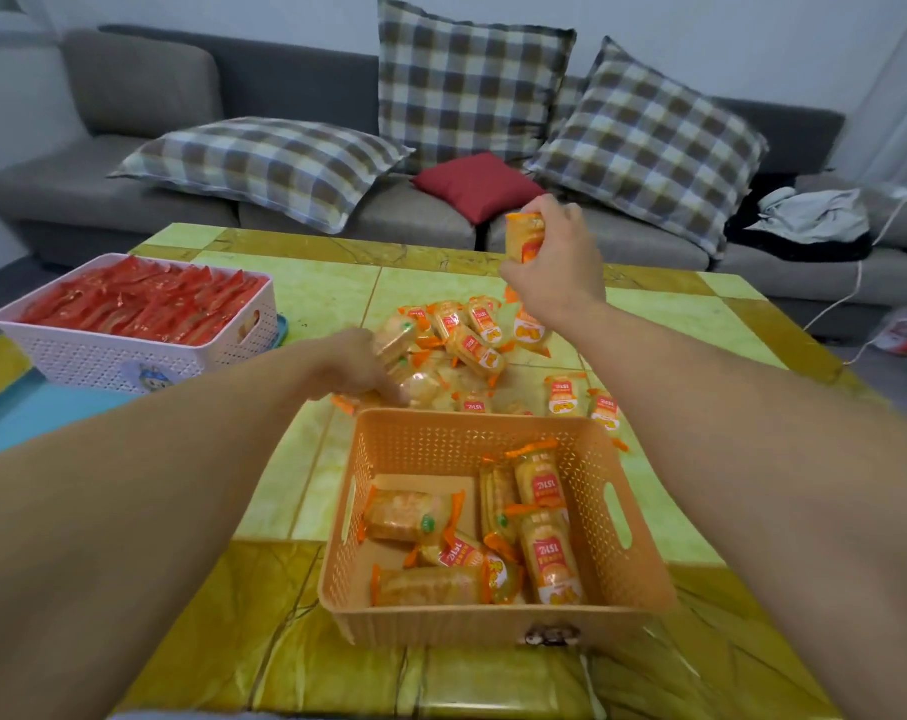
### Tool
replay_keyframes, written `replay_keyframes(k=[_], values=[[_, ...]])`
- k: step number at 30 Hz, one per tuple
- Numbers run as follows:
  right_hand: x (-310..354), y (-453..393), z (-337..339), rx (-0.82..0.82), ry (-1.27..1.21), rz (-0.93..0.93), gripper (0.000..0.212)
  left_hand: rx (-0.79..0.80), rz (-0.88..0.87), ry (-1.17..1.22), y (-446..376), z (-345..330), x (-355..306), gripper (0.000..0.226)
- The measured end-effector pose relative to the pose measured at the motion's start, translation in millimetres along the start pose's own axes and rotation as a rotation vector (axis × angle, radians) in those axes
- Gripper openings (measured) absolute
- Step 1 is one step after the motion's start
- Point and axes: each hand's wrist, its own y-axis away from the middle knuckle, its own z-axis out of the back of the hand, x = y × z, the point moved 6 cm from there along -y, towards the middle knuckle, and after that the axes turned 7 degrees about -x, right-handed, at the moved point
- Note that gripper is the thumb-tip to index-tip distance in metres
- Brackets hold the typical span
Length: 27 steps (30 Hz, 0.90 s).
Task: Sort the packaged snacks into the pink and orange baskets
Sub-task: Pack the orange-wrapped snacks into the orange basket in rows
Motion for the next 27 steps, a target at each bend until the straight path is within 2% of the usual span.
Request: replay_keyframes(k=[1,3,5,7,10,13,15,17,19,21,22,23,24,27], values=[[12.0,3.0,11.3,-0.023,-0.065,0.017,0.044,-0.125,-0.034,0.074,7.0,12.3,-2.3,0.078],[35.8,19.2,32.0,-0.024,-0.205,0.065,0.045,-0.368,-0.115,0.245,31.2,35.3,-10.8,0.074],[50.2,48.3,44.0,0.029,-0.307,0.095,0.046,-0.515,-0.135,0.547,58.2,48.3,-15.5,0.068],[59.6,87.7,54.4,0.142,-0.322,0.122,0.050,-0.552,-0.188,0.761,91.3,49.0,-20.7,0.066],[57.5,142.9,41.8,0.458,-0.191,0.168,0.057,-0.566,-0.228,0.814,130.4,32.7,-21.0,0.062],[43.6,191.9,26.5,0.872,0.027,0.173,0.091,-0.576,-0.204,0.830,155.3,18.3,-10.4,0.066],[41.5,202.9,37.6,0.954,-0.016,0.119,0.105,-0.547,-0.192,0.802,166.2,15.3,-7.0,0.071],[41.1,195.7,59.9,0.825,-0.132,0.000,0.097,-0.500,-0.213,0.742,177.2,17.7,-8.1,0.073],[29.3,185.3,83.4,0.546,-0.132,-0.111,0.072,-0.331,-0.263,0.641,187.2,11.4,-16.2,0.078],[10.6,186.1,98.8,0.302,-0.063,-0.197,0.046,-0.081,-0.292,0.348,194.5,-8.4,-23.3,0.094],[1.9,191.8,102.7,0.243,-0.033,-0.233,0.040,0.004,-0.316,0.162,198.1,-20.0,-25.8,0.107],[-5.5,198.3,102.1,0.245,-0.019,-0.265,0.038,0.010,-0.358,0.032,199.8,-27.1,-28.0,0.116],[-11.4,204.0,99.8,0.276,-0.021,-0.290,0.038,-0.055,-0.397,-0.025,199.9,-28.5,-31.0,0.118],[-19.5,210.8,97.7,0.359,-0.032,-0.328,0.041,-0.315,-0.486,-0.071,198.4,-23.1,-36.0,0.095]])
